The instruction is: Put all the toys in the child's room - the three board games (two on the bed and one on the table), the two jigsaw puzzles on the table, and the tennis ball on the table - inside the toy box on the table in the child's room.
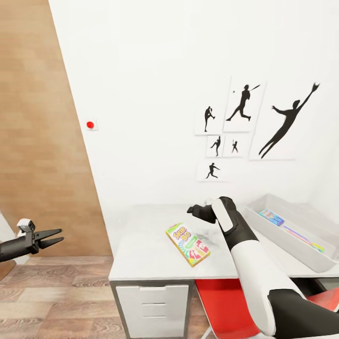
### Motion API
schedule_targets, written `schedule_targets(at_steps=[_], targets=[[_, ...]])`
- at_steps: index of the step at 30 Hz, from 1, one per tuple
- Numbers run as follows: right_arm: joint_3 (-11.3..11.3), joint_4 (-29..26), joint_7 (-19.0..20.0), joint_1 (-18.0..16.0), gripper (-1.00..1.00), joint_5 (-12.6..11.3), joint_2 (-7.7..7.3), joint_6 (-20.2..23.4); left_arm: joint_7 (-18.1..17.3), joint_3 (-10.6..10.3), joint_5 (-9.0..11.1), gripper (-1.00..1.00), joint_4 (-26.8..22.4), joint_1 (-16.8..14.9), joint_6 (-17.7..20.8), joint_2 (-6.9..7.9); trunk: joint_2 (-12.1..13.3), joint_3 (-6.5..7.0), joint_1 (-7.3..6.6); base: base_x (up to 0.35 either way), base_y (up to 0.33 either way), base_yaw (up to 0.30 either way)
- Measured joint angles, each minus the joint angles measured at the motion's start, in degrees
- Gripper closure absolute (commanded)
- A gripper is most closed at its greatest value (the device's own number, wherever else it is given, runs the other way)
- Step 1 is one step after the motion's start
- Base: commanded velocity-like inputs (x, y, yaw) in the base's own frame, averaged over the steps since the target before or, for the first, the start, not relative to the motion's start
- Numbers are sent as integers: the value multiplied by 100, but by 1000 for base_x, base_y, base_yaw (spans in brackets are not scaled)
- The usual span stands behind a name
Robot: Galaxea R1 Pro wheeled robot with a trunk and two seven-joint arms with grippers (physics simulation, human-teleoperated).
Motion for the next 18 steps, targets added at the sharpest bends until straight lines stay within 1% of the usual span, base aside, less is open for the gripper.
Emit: schedule_targets(at_steps=[4,7,14,18], targets=[[1,0,-38,0,-100,-2,2,1,0,2,-1,-100,4,0,0,0,1,-32,-1,187,70,158],[1,0,-46,0,-100,-2,-1,2,0,3,0,-100,5,0,-2,3,1,-57,-1,170,0,155],[-24,4,-42,0,-100,-9,-19,9,0,3,-1,-100,5,0,-4,7,1,-116,0,64,-4,148],[-37,13,-41,0,-100,-14,-35,11,0,0,-1,-100,5,0,-5,7,0,-150,-1,184,39,135]])
